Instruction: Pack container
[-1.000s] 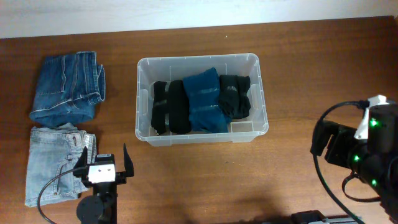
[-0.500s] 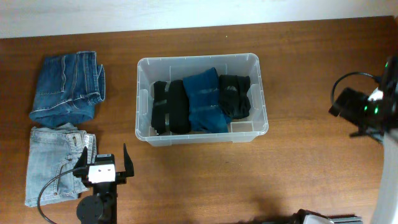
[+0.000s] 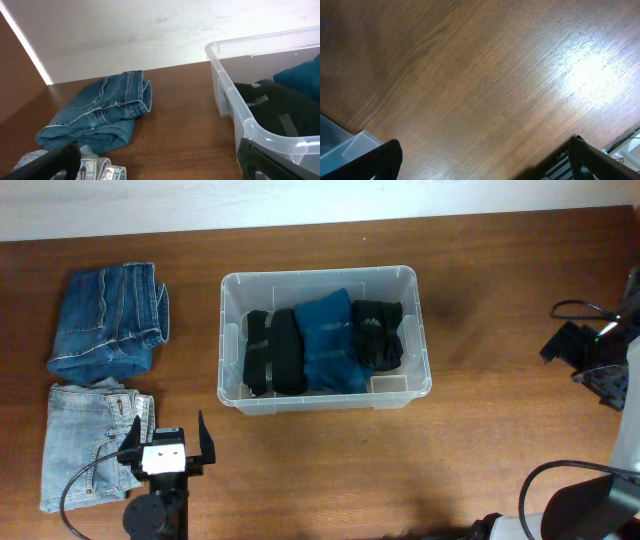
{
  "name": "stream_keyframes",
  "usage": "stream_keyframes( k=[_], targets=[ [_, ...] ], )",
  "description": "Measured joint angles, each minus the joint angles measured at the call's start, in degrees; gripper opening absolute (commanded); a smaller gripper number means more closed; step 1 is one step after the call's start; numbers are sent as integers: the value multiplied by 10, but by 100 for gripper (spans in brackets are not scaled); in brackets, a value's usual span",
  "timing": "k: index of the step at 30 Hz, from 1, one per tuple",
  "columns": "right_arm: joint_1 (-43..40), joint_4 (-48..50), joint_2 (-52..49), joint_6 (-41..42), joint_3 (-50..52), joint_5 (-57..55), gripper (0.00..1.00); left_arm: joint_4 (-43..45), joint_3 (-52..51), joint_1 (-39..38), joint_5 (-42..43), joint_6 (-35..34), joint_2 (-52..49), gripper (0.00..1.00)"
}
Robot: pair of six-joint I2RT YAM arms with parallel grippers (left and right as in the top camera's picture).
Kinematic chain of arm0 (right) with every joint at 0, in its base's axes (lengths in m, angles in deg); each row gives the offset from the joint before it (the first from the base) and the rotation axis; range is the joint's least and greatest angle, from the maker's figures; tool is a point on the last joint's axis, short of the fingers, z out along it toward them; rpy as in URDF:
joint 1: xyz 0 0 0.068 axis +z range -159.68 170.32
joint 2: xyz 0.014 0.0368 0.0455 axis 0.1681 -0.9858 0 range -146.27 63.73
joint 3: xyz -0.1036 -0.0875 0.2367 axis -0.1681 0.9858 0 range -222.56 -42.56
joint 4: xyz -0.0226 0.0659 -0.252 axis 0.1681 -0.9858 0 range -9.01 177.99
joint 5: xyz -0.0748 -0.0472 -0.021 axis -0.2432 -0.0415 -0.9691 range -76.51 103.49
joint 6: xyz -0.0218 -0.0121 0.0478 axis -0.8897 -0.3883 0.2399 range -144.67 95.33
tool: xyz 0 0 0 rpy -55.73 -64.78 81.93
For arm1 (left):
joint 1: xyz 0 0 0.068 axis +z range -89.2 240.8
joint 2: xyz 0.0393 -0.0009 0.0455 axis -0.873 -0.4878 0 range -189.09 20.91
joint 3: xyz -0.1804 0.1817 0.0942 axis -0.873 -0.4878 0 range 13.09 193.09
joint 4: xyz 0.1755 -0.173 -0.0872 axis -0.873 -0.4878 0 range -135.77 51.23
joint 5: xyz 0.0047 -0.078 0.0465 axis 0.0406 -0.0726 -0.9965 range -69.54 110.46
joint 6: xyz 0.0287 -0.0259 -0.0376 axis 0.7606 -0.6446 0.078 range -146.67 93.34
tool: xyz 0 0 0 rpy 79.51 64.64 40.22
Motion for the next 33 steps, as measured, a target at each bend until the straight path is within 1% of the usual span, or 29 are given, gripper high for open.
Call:
stream_keyframes(
  k=[30, 33],
  targets=[
    [0, 0, -1, 0, 0, 0, 98, 3, 0, 0, 0, 0, 0, 100],
    [0, 0, -1, 0, 0, 0, 98, 40, -2, 0, 3, -4, 0, 100]
  ],
)
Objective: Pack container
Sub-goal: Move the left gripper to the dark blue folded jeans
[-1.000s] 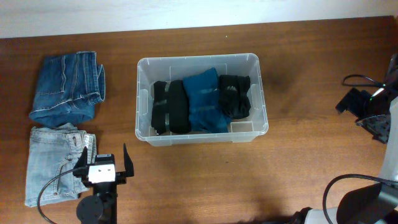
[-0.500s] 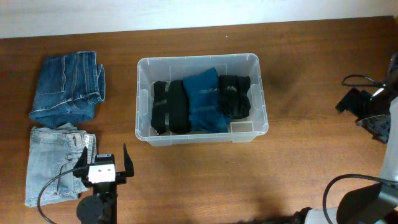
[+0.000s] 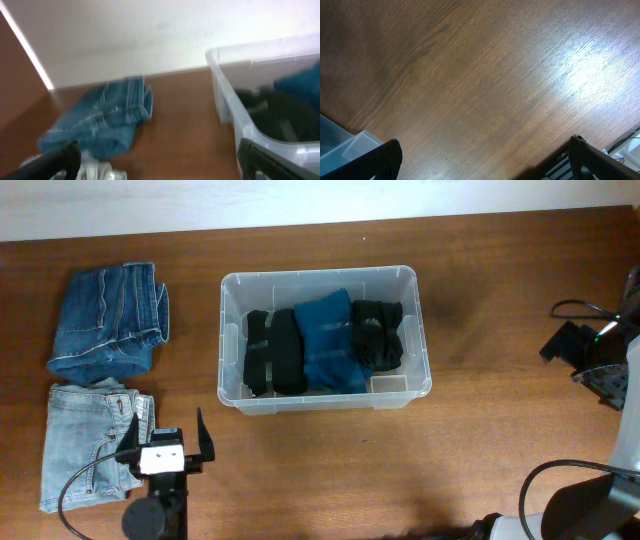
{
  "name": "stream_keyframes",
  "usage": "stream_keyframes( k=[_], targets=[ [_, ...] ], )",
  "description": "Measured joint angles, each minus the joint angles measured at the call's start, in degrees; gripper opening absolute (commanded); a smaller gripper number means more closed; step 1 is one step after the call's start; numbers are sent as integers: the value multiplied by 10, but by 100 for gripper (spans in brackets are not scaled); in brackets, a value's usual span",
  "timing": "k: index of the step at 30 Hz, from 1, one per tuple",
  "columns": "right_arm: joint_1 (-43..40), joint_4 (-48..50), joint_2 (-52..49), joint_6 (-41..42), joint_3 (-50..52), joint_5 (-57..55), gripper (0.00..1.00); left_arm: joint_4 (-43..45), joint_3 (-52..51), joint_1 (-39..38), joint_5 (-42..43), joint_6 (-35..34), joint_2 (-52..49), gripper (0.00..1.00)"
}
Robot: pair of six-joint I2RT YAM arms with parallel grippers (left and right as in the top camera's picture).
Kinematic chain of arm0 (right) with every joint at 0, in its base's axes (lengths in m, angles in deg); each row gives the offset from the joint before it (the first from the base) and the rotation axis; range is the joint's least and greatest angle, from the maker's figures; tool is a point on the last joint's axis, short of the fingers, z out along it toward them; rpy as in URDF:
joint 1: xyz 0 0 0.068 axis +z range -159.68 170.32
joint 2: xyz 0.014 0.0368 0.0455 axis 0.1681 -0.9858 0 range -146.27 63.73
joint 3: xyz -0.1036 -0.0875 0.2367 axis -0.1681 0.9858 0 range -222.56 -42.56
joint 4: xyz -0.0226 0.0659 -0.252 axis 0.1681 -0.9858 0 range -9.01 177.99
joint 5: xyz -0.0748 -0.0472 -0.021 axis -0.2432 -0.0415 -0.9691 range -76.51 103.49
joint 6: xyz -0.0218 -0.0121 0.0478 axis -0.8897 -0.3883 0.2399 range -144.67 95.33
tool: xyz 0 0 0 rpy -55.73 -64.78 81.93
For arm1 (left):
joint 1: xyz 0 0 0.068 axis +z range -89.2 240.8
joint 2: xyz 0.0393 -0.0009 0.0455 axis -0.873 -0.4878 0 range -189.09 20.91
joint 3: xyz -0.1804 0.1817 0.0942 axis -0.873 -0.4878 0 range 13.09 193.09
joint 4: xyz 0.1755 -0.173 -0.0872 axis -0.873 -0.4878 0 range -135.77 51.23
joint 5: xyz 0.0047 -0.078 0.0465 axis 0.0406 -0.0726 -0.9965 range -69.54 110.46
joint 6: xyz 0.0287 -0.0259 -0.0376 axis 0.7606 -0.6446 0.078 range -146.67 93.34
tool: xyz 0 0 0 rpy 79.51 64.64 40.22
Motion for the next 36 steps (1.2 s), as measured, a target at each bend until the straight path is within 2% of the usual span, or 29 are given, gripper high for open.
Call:
stream_keyframes(
  k=[5, 9, 13, 17, 21, 24, 29, 32, 36],
  targets=[
    [0, 1, 0, 0, 0, 0, 98, 93, 15, 0, 42, -19, 0, 100],
    [0, 2, 0, 0, 0, 2, 98, 87, 70, 0, 60, -22, -8, 100],
    [0, 2, 0, 0, 0, 2, 98, 37, 196, 0, 66, -21, -78, 100],
    [0, 2, 0, 0, 1, 3, 98, -119, 387, 0, 68, -15, -223, 100],
    [0, 2, -1, 0, 2, 4, 98, -303, 635, 13, 47, -5, -440, 100],
    [0, 2, -1, 1, 2, 4, 98, -394, 808, 47, 30, 0, -592, 100],
    [0, 2, -2, 2, 2, 4, 98, -480, 1041, 129, 18, 0, -813, 100],
    [0, 2, -2, 2, 2, 4, 98, -507, 1116, 173, 18, 0, -905, 100],
    [0, 2, -2, 2, 2, 4, 99, -531, 1131, 228, 51, 0, -985, 100]
  ],
)
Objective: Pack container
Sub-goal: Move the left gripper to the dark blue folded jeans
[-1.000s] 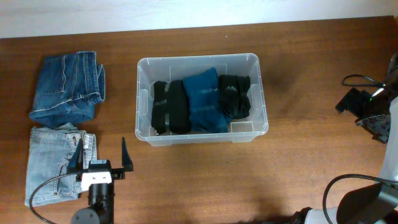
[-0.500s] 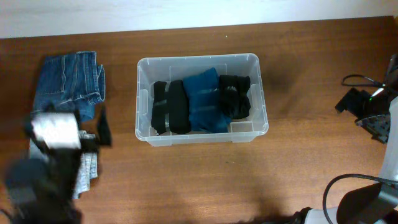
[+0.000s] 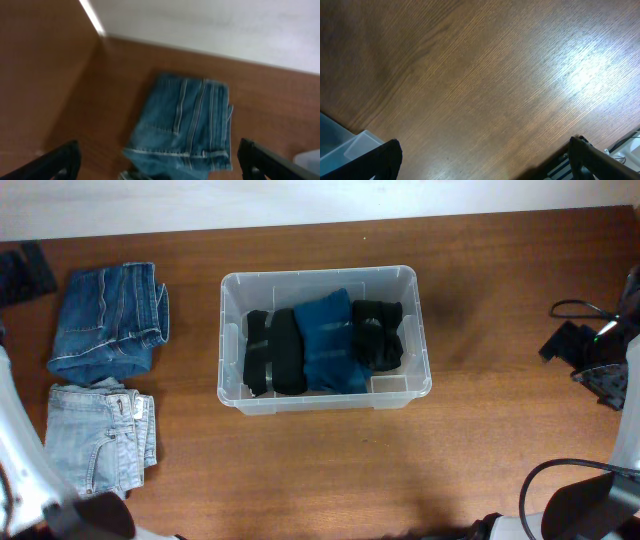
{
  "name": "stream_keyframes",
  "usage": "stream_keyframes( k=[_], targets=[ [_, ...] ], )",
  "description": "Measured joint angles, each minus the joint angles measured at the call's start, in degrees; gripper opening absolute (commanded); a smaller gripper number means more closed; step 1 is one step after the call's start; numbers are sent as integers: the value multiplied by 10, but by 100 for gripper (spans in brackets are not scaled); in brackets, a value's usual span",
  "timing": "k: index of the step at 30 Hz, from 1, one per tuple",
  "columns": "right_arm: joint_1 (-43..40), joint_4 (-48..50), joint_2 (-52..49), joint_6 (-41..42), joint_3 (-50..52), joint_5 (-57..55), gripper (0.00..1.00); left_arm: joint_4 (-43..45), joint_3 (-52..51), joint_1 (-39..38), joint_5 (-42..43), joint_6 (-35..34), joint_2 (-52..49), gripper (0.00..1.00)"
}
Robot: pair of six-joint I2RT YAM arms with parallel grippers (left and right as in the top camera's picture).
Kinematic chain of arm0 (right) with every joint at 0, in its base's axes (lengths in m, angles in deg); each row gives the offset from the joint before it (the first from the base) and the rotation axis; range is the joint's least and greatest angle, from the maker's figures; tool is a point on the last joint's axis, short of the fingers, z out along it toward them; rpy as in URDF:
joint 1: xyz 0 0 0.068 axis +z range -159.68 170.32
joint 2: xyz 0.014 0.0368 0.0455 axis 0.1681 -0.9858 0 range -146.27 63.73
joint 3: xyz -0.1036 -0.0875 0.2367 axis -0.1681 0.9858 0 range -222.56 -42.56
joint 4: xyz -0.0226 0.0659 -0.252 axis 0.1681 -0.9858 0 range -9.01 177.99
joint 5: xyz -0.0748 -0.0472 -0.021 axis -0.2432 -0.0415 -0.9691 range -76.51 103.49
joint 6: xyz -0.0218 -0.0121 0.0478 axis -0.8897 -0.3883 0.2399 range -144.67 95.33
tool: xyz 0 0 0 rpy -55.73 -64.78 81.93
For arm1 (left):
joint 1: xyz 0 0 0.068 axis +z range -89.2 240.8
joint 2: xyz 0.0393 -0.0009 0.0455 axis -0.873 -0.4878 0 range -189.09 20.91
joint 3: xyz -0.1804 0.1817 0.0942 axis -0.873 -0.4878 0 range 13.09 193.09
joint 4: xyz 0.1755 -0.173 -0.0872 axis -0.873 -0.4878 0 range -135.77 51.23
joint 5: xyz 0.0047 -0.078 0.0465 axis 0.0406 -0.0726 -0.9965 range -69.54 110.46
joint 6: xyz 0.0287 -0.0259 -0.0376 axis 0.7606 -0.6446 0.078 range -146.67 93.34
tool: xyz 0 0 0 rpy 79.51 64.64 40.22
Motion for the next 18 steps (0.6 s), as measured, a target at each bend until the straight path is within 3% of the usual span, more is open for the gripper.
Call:
stream_keyframes(
  k=[7, 18],
  targets=[
    [0, 0, 0, 0, 0, 0, 98, -2, 0, 102, 147, 0, -118, 100],
    [0, 0, 0, 0, 0, 0, 98, 9, 2, 174, 254, 63, -238, 100]
  ],
)
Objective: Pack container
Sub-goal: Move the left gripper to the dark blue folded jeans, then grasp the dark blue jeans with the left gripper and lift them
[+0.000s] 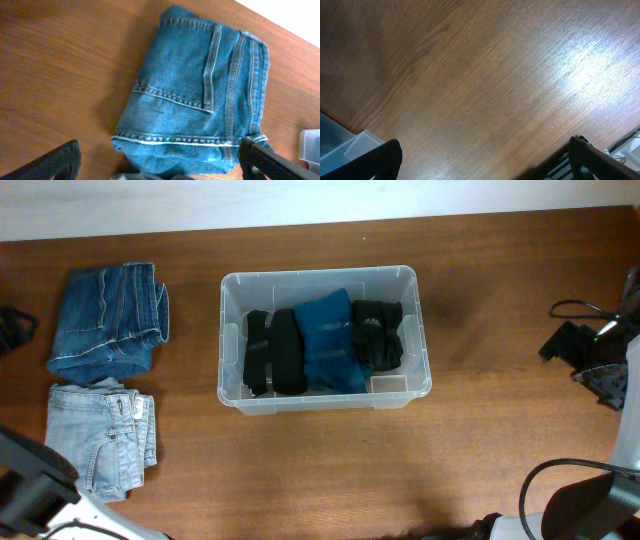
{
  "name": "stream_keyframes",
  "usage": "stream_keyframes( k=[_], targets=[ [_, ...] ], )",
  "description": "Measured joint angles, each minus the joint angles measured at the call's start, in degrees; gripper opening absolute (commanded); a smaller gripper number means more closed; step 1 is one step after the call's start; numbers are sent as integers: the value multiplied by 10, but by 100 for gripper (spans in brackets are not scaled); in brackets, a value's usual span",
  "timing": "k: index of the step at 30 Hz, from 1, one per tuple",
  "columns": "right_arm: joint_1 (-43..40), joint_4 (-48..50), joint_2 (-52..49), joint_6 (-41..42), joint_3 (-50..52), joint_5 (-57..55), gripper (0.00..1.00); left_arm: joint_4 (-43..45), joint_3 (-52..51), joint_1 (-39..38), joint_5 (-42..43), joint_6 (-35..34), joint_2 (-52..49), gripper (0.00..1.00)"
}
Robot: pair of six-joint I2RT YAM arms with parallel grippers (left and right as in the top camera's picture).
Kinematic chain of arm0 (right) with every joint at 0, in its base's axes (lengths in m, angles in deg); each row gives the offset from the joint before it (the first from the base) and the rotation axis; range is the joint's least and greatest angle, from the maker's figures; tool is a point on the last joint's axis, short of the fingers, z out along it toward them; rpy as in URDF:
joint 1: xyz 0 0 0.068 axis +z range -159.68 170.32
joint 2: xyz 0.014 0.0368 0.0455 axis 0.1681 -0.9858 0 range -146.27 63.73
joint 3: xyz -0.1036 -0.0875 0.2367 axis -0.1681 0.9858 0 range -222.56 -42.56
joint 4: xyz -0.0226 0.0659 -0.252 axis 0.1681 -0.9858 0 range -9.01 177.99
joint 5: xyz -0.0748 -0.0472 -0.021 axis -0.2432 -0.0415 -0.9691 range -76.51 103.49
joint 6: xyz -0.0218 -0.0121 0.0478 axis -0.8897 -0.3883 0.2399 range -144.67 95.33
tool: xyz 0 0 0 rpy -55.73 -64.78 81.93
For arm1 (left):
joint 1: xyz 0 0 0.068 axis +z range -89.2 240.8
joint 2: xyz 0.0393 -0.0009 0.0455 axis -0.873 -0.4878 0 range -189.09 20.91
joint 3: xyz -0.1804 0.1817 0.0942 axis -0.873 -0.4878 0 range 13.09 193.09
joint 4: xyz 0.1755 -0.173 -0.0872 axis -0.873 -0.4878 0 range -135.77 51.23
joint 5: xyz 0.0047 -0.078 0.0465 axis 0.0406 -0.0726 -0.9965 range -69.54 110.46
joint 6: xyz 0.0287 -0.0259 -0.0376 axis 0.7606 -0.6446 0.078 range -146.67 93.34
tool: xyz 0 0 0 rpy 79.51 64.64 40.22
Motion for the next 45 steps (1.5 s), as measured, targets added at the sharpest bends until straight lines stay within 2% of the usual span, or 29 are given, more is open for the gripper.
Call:
stream_keyframes(
  k=[5, 12, 31, 45],
  targets=[
    [0, 0, 0, 0, 0, 0, 98, 7, 0, 10, 68, 6, -68, 100],
    [0, 0, 0, 0, 0, 0, 98, 14, 0, 10, 101, 9, -126, 100],
    [0, 0, 0, 0, 0, 0, 98, 59, 0, 0, 77, 28, -127, 100],
    [0, 0, 0, 0, 0, 0, 98, 63, 3, -36, 73, 43, -178, 100]
  ],
)
